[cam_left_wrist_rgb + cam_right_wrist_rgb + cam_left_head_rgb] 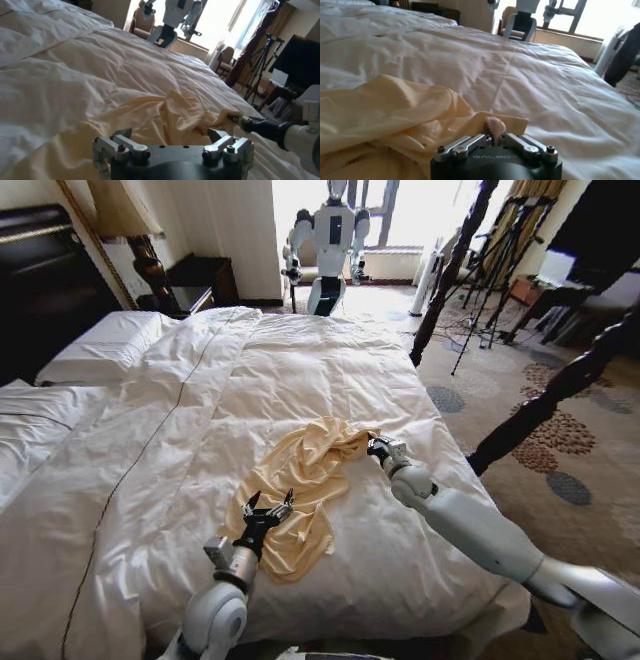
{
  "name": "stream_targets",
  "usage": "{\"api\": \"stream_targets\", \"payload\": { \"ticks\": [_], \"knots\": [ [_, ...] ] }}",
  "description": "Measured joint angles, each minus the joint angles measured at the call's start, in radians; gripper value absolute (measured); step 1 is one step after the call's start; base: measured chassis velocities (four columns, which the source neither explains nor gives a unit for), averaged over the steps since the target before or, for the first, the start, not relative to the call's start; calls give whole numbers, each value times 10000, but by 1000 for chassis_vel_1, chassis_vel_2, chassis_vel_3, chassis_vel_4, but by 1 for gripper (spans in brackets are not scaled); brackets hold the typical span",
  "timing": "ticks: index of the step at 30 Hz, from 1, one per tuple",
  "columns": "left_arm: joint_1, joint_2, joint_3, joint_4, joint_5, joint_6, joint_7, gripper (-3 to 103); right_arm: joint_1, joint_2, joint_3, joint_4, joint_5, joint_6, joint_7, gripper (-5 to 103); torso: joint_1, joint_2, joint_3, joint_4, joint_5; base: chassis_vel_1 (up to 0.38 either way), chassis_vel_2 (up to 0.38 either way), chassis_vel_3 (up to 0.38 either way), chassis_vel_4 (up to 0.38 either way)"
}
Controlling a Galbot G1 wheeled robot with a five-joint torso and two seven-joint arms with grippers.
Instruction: Pick up the clothes from the bed and hang them on the clothes hanger.
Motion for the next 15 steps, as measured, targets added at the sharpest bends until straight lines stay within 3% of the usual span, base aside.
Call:
{"api": "stream_targets", "payload": {
  "ticks": [2, 4, 9, 15],
  "knots": [
    [22, -107, 9, 12, 119, 1, -12, 100, 256, 235, -244, -200, 1, 24, -103, 0, 0, 0, 0, 7, 5, 0, 0, 0, 0],
    [-93, -298, 301, 199, 325, 58, -121, 100, 692, 635, -670, -517, 57, 55, -222, 0, 0, 0, 1, 32, -1, 0, 0, 0, 0],
    [-1023, -345, 1420, 1148, 425, 124, -524, 100, 940, 629, -964, -546, 306, 165, -150, 0, 0, 0, 0, 3, -4, 0, 0, 0, 0],
    [-985, 130, 755, 992, 295, 124, -552, 100, 702, 282, -793, 29, 492, 170, 98, 0, 1, -1, 1, 8, 0, 0, 0, 0, 0]
  ]
}}
